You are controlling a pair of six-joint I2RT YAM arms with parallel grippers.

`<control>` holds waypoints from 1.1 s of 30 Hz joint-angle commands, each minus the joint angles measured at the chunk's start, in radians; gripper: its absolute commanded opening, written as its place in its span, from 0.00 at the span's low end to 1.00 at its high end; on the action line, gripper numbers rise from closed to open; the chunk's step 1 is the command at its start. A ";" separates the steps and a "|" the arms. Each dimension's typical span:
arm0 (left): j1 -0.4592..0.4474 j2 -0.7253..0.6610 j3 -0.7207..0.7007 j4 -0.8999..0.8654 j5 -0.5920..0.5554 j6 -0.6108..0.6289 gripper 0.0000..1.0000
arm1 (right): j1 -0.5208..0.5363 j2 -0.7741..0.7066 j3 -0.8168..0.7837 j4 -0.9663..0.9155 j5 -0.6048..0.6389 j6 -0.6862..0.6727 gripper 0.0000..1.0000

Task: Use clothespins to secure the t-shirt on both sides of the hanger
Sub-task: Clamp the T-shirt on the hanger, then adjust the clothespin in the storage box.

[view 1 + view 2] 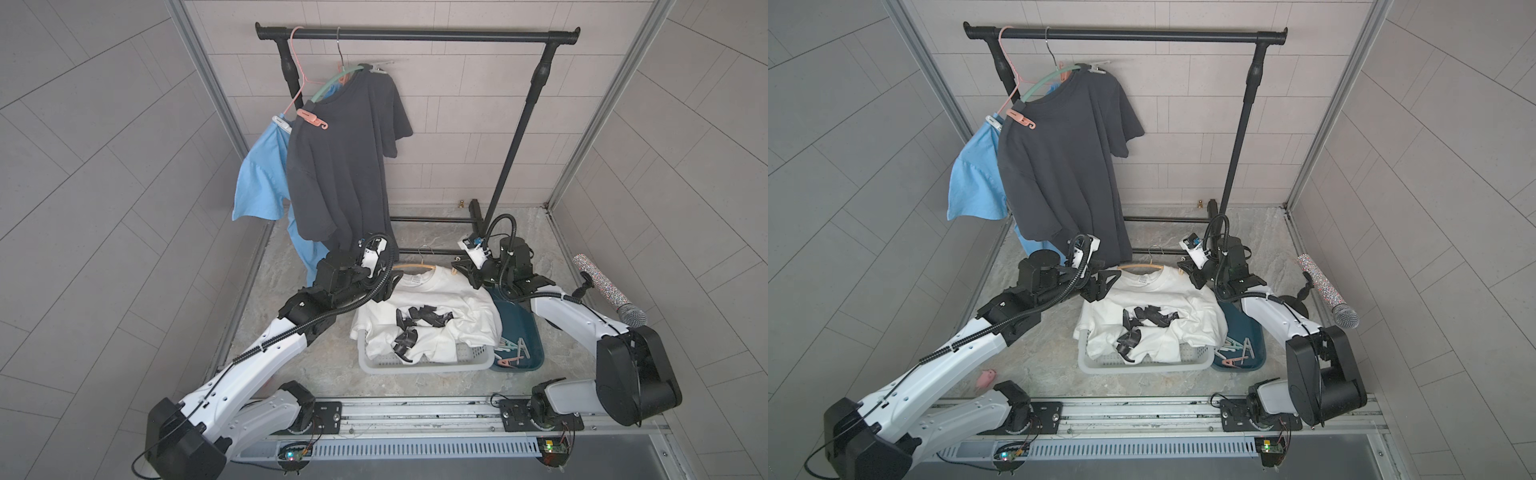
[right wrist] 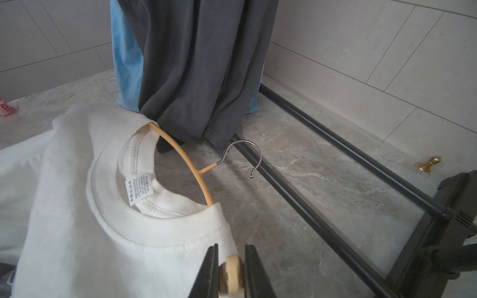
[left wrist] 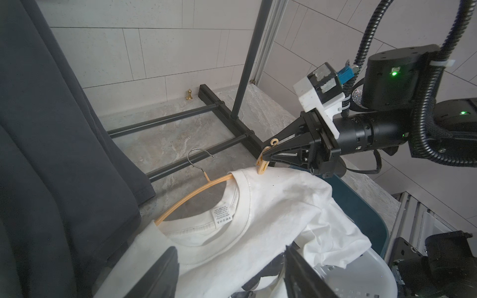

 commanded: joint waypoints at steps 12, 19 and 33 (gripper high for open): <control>0.005 0.003 -0.011 0.022 0.012 0.002 0.67 | 0.003 0.055 0.037 -0.223 0.027 -0.156 0.01; 0.005 -0.002 -0.011 0.019 0.005 0.006 0.67 | 0.005 -0.002 0.031 -0.183 0.043 -0.133 0.37; 0.005 -0.026 -0.019 0.016 -0.049 0.019 0.67 | 0.009 -0.362 -0.018 -0.223 0.502 0.614 0.42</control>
